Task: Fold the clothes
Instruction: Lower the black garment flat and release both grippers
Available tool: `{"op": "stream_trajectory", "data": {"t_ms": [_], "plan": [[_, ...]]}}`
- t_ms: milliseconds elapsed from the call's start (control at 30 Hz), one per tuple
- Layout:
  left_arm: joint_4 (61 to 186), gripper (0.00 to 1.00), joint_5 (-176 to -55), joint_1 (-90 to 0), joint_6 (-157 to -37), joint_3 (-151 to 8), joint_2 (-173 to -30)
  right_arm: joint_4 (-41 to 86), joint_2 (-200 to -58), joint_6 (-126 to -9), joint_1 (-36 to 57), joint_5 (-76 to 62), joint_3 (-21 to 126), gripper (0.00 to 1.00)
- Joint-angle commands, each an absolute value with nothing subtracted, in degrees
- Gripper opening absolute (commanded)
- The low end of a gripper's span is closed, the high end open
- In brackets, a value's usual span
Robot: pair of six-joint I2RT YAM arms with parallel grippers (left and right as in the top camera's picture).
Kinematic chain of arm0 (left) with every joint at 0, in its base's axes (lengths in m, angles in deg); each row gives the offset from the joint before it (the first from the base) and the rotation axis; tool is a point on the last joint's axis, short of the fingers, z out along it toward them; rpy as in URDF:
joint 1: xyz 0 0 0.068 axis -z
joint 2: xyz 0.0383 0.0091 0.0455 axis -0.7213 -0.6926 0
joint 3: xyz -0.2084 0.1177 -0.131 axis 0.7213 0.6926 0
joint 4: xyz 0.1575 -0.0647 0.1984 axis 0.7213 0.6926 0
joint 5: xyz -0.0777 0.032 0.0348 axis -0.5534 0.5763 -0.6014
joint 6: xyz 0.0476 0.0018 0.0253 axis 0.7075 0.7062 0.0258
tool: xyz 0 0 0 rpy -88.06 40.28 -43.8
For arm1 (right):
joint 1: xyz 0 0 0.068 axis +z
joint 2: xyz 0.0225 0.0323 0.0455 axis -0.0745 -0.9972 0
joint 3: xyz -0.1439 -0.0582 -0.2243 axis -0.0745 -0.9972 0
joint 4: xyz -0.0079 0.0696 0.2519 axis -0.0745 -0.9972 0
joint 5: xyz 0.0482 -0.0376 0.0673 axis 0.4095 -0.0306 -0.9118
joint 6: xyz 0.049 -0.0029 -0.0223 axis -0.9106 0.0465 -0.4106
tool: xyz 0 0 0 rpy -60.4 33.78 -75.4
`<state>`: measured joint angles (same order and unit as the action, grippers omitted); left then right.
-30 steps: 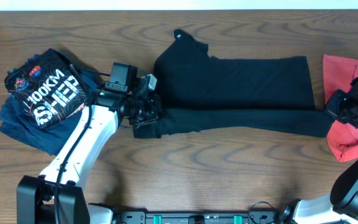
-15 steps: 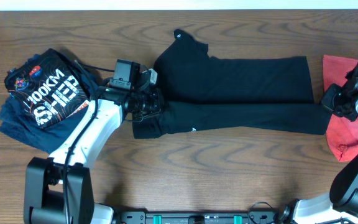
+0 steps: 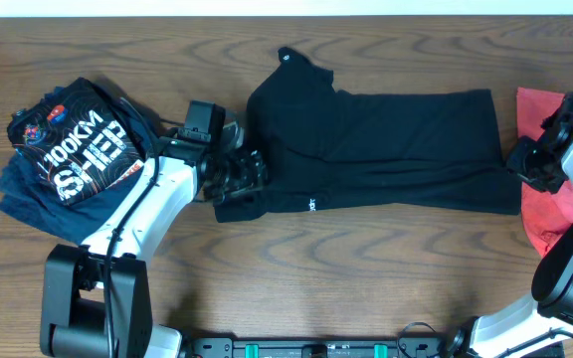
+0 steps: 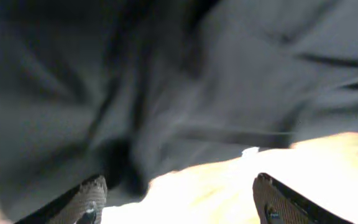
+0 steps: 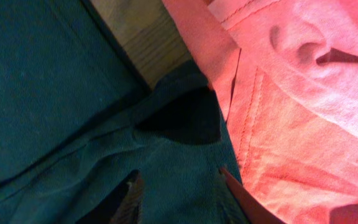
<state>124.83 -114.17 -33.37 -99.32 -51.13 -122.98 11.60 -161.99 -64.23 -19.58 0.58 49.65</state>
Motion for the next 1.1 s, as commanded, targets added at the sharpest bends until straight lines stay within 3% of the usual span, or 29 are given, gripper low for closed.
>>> {"op": "stream_trajectory", "data": {"t_ms": [0,767,800,900,1033,1067], "plan": [[128.9,0.77,-103.3,-33.7,-100.4,-51.2,-123.5,10.4,-162.3,-63.8,-19.3,-1.9,49.4,0.38],[129.2,0.76,-100.5,-35.0,-109.5,-46.9,-128.8,4.9,-162.3,-63.3,-19.3,-3.7,49.4,0.38],[129.3,0.7,-100.5,-35.0,-109.5,-46.9,-128.8,4.7,-162.3,-63.3,-19.3,-3.7,49.4,0.38],[129.3,0.38,-100.5,-35.0,-109.5,-46.9,-128.8,4.3,-162.3,-62.4,-19.3,-3.7,49.4,0.38],[129.0,0.08,-100.4,-35.0,-109.5,-46.9,-128.8,4.4,-162.3,-62.5,-19.3,-3.7,49.4,0.38],[129.2,0.06,-100.1,-35.0,-109.5,-46.9,-128.8,4.4,-162.3,-62.5,-19.3,-3.7,49.4,0.38]]}}
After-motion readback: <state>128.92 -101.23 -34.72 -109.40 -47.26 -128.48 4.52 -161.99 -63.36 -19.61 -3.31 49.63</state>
